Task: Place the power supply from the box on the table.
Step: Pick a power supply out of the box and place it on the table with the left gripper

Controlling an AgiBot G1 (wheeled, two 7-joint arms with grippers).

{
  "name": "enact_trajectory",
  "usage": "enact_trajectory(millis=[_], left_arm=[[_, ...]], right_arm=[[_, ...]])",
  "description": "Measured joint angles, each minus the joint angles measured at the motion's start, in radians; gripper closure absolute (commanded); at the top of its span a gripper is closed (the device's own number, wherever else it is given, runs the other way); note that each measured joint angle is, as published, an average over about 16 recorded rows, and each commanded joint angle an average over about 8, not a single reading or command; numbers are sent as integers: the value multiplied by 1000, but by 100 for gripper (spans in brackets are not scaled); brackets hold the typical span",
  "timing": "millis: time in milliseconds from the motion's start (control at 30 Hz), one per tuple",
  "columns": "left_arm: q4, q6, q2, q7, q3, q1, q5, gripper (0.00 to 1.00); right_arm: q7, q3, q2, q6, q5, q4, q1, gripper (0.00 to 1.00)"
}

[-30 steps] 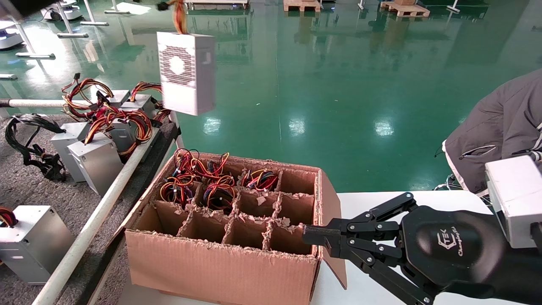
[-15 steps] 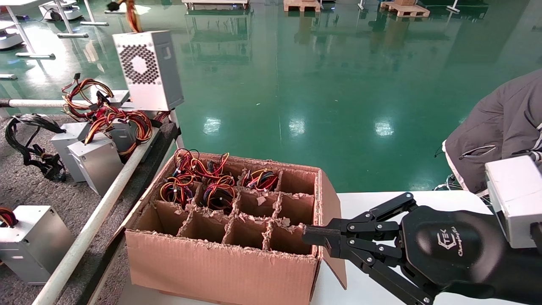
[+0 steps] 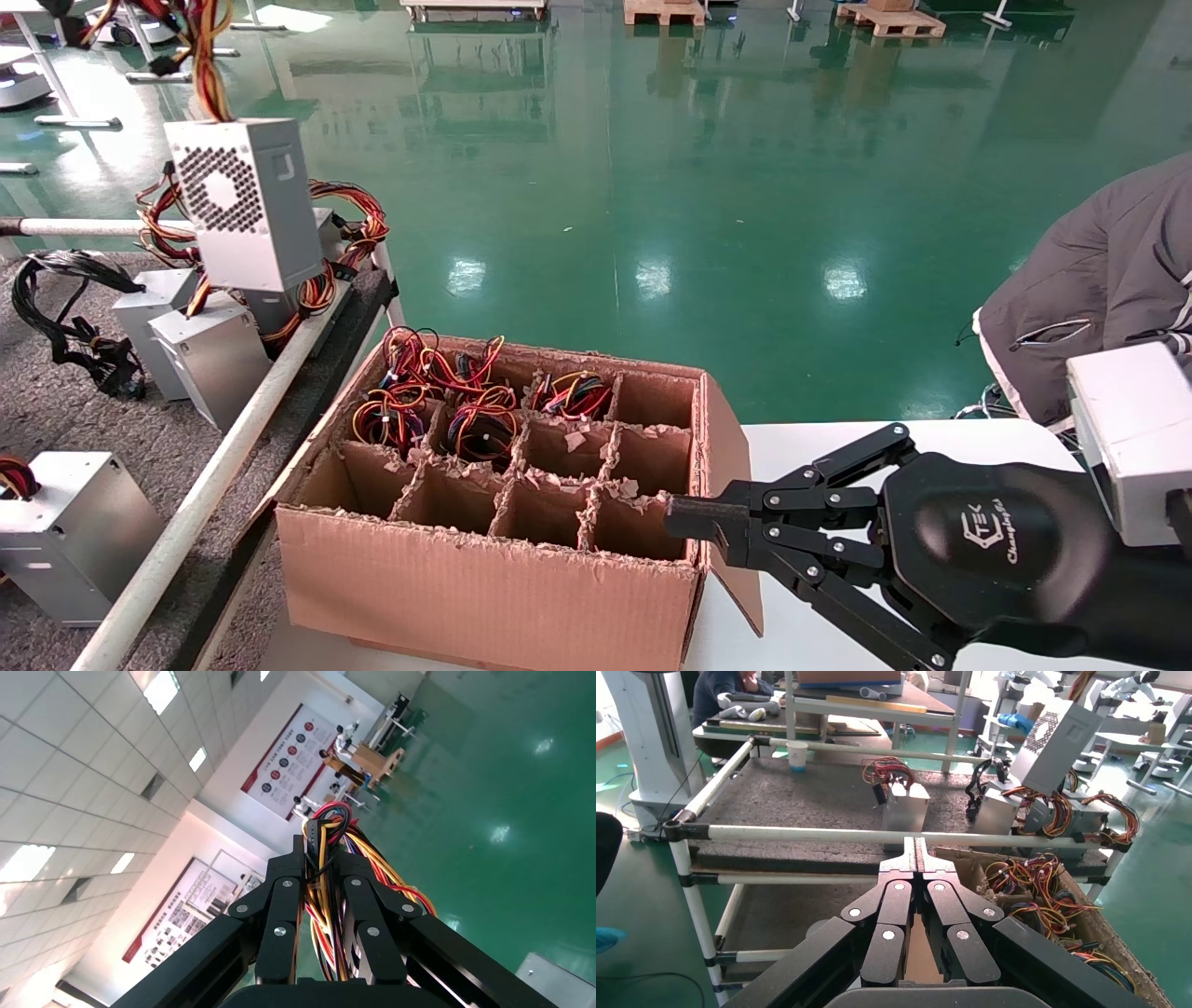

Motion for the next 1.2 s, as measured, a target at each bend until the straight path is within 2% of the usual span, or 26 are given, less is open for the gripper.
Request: enact_trajectory(millis=[1200], left_arm=[[-215,145,-329,-243,81,-94,132,100]], right_arm=[[0,0,0,0,0,0,0,100]])
